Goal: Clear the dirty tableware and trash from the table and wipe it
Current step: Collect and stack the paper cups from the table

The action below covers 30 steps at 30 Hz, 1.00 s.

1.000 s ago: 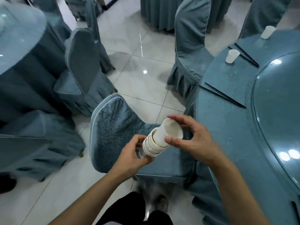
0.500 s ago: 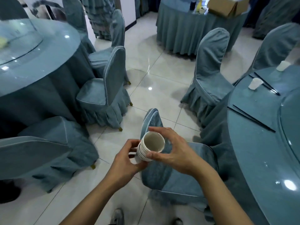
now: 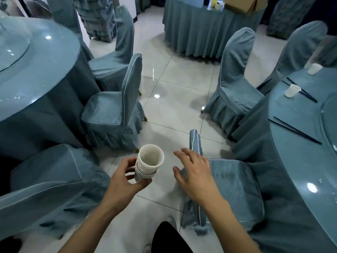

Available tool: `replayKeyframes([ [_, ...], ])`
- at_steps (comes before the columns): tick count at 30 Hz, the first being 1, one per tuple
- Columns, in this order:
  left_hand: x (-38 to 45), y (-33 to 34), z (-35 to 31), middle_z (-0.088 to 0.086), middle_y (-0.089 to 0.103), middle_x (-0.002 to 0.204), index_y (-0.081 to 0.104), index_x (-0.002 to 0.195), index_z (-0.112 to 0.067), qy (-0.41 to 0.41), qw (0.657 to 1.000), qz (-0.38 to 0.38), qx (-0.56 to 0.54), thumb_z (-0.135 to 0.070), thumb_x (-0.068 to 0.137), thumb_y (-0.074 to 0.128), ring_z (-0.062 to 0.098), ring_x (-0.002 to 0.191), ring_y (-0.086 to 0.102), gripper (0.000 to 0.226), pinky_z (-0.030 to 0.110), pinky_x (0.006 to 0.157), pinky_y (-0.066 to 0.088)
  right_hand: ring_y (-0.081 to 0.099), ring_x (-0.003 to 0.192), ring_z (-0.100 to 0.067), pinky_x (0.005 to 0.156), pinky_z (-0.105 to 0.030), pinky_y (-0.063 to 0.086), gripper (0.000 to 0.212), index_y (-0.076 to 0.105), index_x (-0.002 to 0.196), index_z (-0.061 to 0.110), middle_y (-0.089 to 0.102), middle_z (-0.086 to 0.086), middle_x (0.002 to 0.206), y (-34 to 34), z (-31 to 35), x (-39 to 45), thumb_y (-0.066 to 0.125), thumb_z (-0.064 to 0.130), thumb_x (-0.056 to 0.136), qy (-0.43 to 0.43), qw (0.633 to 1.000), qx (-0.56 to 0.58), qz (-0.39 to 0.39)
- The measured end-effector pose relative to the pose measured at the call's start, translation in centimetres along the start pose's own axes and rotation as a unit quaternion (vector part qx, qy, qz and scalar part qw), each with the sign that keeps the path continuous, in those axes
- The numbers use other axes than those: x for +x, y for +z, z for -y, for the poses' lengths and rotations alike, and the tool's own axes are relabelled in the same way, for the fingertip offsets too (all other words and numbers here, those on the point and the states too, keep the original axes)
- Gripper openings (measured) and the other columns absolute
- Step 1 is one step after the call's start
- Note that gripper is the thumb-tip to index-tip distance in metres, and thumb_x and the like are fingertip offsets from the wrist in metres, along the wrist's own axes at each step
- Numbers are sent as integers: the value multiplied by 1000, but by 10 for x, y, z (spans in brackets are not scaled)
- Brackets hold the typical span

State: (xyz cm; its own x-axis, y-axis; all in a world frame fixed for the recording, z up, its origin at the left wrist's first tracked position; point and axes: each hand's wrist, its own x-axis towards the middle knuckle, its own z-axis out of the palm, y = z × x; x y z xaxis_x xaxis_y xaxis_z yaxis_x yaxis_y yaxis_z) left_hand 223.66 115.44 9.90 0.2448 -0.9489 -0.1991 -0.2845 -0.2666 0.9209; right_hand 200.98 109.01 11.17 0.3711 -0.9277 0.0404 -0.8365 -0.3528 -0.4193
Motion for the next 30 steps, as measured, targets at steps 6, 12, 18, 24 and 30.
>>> replayKeyframes([
  [6,87,1,-23,-12,70,113,60,116,-32,23,998,48,16,-17,68,93,12,105,67,61,36,93,56,39,135,-23,113,-43,30,51,38,144,36,37,1,150,17,-23,66,48,51,96,99,995,-23,-23],
  [12,203,19,-76,-10,71,115,60,118,-32,51,991,114,48,-19,70,93,14,107,68,59,43,95,57,43,133,-23,111,-41,32,54,39,146,35,43,1,148,12,-64,154,51,52,96,189,980,6,-69],
  [18,301,56,-133,-15,67,118,56,123,-34,96,979,165,66,-27,71,92,7,109,65,64,39,96,57,48,127,-24,108,-42,34,55,41,145,34,48,0,141,-16,-103,233,54,50,95,229,969,1,-92],
  [24,399,109,-166,-19,68,116,55,119,-37,124,966,215,80,-33,70,92,4,109,65,62,38,97,56,49,122,-22,106,-40,32,53,41,145,33,49,2,134,-41,-158,294,53,48,95,300,946,7,-123],
  [30,512,155,-203,-23,66,114,57,117,-38,144,942,293,82,-24,72,91,1,108,63,58,34,97,54,47,123,-20,109,-40,30,53,39,145,34,45,5,134,-63,-216,371,53,46,96,376,915,8,-147],
])
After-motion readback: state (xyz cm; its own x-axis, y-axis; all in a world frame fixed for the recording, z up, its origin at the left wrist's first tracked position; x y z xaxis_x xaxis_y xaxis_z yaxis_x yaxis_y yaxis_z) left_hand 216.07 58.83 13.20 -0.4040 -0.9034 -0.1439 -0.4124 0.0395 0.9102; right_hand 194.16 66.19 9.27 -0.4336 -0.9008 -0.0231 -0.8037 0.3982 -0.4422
